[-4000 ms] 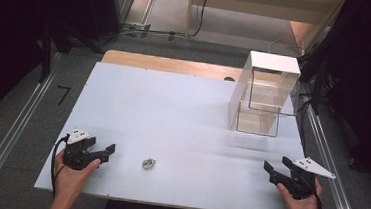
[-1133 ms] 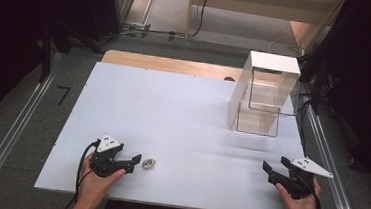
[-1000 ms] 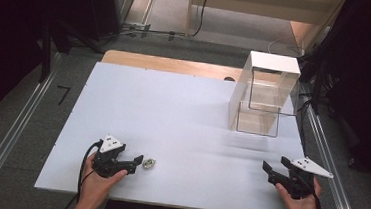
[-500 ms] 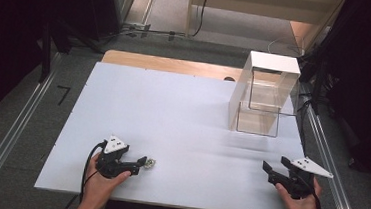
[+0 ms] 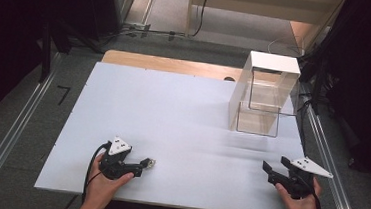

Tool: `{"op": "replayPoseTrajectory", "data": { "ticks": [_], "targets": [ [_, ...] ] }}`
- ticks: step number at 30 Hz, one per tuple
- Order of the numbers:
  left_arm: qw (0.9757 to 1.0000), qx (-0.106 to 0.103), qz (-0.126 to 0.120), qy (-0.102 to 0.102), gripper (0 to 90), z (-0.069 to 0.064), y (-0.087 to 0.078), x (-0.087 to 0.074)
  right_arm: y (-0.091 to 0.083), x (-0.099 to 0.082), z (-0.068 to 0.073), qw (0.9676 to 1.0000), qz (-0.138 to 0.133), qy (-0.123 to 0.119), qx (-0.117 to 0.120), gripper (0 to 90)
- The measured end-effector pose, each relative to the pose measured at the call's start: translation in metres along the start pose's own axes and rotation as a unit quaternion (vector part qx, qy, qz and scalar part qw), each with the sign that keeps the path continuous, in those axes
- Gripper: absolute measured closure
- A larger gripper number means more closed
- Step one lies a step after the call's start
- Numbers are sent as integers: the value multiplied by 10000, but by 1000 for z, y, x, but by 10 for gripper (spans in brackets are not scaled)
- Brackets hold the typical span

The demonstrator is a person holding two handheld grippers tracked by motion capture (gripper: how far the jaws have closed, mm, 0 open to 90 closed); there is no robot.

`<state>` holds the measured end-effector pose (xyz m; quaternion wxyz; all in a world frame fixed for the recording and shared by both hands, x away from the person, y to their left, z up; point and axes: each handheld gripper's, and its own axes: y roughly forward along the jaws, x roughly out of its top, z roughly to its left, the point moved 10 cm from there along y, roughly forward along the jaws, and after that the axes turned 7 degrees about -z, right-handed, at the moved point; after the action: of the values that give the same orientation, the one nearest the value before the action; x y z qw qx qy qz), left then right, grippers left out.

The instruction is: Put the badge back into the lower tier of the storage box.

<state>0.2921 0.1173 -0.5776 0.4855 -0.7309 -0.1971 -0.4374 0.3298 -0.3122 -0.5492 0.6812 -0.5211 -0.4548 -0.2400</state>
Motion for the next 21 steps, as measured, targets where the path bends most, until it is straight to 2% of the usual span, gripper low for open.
{"op": "replayPoseTrajectory", "data": {
  "ticks": [12,16,21],
  "targets": [
    [9996,-35,74,257,237,-10,3,-3,0,0,0,10000,-5,2,4,244],
    [9991,-59,87,406,275,-15,4,-4,0,0,0,10000,-6,0,2,245],
    [9987,-216,98,454,395,-22,3,-4,0,0,0,10000,-6,0,2,244]
  ]
}}
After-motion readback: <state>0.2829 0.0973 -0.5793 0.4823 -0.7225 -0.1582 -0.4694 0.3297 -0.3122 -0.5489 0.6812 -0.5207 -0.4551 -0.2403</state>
